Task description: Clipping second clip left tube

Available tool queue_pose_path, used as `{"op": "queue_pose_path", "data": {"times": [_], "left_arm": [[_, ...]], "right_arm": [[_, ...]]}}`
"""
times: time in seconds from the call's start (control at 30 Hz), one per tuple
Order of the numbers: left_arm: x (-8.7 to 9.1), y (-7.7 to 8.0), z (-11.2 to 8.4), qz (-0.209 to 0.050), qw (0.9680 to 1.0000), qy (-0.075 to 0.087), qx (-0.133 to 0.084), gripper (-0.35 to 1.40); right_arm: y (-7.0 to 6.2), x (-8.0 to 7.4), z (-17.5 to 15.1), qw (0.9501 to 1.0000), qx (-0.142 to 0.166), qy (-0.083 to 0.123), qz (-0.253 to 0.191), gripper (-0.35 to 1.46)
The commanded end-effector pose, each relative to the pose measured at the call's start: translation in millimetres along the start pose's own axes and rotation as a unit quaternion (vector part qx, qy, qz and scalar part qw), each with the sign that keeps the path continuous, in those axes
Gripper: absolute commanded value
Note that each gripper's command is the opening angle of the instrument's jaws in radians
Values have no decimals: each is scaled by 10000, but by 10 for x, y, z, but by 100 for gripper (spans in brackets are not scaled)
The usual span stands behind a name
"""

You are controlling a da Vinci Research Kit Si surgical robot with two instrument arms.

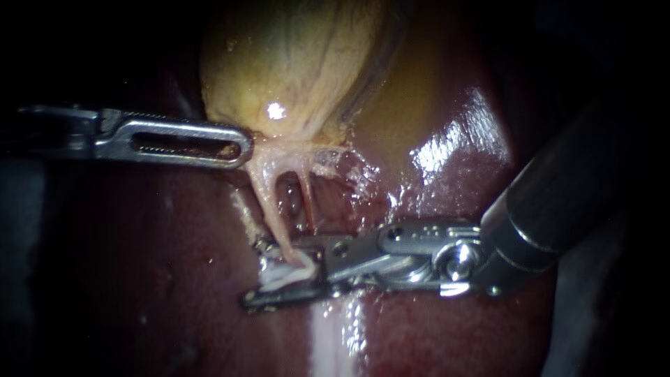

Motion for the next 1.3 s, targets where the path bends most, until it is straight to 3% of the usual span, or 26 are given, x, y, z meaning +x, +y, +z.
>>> {"op": "queue_pose_path", "data": {"times": [0.03,0.3,1.3], "left_arm": [[0,0,0,1,10000,0,1,-35],[0,0,0,1,10000,0,1,-35],[1,-1,1,2,10000,-2,-2,-35]], "right_arm": [[0,0,0,10000,16,-11,-18,35],[1,7,-9,9996,77,-5,269,-35],[4,6,-14,9990,84,-77,443,-35]]}}
